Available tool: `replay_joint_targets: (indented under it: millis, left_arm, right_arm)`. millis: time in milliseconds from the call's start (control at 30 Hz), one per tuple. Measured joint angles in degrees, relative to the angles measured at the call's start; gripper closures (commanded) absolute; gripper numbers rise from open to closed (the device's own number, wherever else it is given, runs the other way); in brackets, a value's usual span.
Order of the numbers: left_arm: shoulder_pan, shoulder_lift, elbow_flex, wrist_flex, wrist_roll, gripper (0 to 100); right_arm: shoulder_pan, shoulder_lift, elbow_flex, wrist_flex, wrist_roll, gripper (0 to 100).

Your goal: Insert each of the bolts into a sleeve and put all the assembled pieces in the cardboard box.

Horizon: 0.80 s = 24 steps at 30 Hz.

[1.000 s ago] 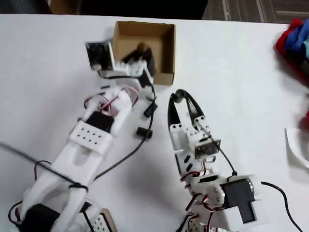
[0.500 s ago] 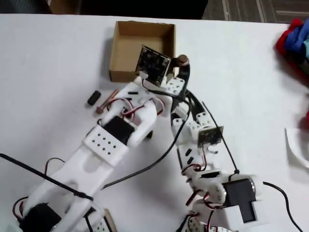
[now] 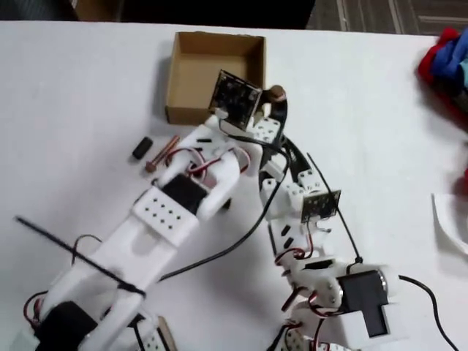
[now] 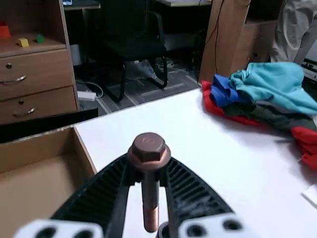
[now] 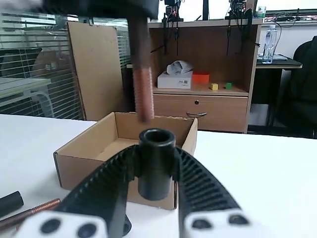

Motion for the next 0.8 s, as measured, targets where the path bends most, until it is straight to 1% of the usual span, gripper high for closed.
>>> replay_joint_targets:
  millis: [267,400,567,700,800]
  left_arm:
    - [2.7,2.4,0.0,-0.1,-0.3,97]
    - [2.8,2.4,0.0,-0.1,-0.4,97]
    - [3.3,2.5,-2.9,0.1,-0.2,97]
    - [3.1,2.5,-4.9,4.0,-0.4,97]
    - [3.3,2.5,-4.9,5.1,-0.4,97]
  right_arm:
    - [0.3,0.0,0.0,0.0,0.0,97.8]
    - [0.3,0.0,0.0,0.0,0.0,97.8]
    - [0.1,0.0,-1.5,4.3,0.0,97.8]
    - [0.7,0.0,-3.3,7.5,0.0,97.8]
    - [1.1,0.0,-3.4,7.6,0.0,97.8]
